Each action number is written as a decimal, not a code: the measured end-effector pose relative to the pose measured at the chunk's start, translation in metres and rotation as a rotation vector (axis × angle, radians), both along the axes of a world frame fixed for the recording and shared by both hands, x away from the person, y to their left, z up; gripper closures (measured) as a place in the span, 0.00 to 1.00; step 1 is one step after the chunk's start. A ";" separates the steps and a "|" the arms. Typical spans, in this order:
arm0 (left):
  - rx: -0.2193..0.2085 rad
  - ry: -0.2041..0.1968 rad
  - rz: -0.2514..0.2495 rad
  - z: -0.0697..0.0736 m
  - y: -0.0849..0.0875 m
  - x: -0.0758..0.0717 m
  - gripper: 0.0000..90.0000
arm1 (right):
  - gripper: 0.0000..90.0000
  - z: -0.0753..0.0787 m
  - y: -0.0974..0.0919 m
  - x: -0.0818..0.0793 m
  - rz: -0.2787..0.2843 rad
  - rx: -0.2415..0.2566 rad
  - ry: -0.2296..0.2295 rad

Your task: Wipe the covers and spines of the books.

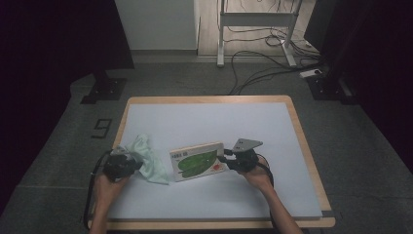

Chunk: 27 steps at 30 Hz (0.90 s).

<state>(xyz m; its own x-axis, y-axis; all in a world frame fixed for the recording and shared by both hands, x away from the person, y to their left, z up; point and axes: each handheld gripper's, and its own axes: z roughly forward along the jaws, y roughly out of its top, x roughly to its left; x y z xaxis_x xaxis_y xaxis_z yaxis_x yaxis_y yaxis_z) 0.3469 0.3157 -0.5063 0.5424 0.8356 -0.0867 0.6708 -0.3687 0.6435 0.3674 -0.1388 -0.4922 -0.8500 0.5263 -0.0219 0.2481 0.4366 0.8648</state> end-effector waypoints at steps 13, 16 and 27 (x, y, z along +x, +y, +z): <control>-0.056 -0.066 -0.036 0.034 0.004 -0.023 0.30 | 0.71 0.000 0.000 0.000 -0.004 0.004 0.003; -0.055 -0.070 -0.089 0.042 -0.008 -0.025 0.28 | 0.71 0.000 0.000 0.000 -0.005 0.003 0.005; -0.083 -0.049 -0.306 0.039 -0.078 -0.013 0.38 | 0.71 0.000 0.000 -0.002 -0.005 0.003 0.012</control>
<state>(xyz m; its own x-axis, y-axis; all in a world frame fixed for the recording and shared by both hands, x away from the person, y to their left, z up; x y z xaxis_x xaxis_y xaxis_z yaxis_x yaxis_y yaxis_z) 0.3340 0.2377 -0.4674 0.7726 0.6243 -0.1155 0.5047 -0.4935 0.7084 0.3656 -0.1393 -0.4918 -0.8476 0.5306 -0.0099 0.2607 0.4326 0.8631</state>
